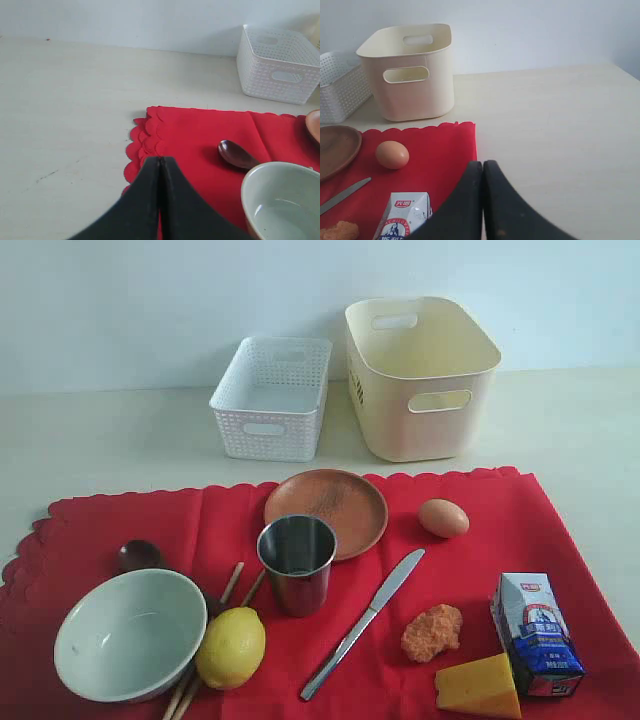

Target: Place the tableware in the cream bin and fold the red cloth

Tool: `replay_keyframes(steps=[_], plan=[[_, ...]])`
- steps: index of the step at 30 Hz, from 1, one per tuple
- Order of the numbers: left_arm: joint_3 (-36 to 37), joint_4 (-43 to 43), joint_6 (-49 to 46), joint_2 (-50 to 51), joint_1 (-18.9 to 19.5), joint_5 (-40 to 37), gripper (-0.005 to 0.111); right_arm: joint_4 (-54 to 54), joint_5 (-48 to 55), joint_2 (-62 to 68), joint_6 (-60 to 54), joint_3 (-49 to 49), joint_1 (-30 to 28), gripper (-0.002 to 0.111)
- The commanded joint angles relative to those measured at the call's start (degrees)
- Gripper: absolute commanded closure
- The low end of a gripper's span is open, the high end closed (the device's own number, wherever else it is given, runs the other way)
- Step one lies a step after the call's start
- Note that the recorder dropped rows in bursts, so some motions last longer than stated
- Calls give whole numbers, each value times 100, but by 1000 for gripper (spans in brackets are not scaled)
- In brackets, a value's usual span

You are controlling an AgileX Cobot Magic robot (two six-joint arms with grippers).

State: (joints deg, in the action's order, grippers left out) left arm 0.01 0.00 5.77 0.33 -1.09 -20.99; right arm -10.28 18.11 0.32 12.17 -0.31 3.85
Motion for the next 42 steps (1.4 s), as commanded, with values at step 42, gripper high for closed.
replay_keyframes(steps=[42], plan=[[-1,0,11,-33,17,45,106,-15,-83,-32,-9,-247,-22,108]])
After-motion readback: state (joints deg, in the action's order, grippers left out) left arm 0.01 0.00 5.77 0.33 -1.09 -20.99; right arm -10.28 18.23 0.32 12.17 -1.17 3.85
